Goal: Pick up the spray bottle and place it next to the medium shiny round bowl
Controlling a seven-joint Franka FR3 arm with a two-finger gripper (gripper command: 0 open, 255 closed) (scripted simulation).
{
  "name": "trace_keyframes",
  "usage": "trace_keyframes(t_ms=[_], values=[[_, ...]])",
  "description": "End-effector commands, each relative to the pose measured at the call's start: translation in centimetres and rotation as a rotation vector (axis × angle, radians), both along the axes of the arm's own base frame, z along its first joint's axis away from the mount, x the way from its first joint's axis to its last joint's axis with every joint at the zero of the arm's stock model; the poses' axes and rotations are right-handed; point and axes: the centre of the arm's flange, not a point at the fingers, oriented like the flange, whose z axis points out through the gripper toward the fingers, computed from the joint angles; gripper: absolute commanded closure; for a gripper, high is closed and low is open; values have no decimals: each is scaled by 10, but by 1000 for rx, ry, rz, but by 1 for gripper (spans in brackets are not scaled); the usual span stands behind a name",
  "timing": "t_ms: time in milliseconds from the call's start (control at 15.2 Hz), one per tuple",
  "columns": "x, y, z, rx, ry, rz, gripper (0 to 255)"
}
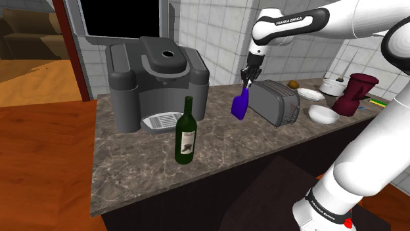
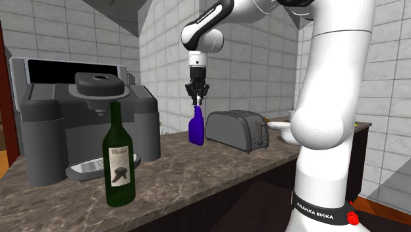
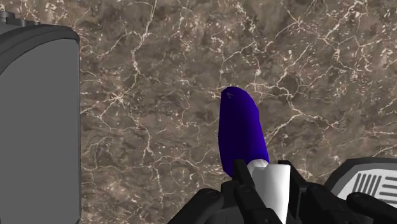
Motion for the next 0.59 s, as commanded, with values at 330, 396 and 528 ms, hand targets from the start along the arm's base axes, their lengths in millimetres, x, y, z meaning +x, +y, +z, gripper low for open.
trace_keyframes(t_ms=[330,396,528], values=[[0,0,37,0,0,0,255],[0,0,42,0,0,0,255],[0,0,53,0,0,0,255]])
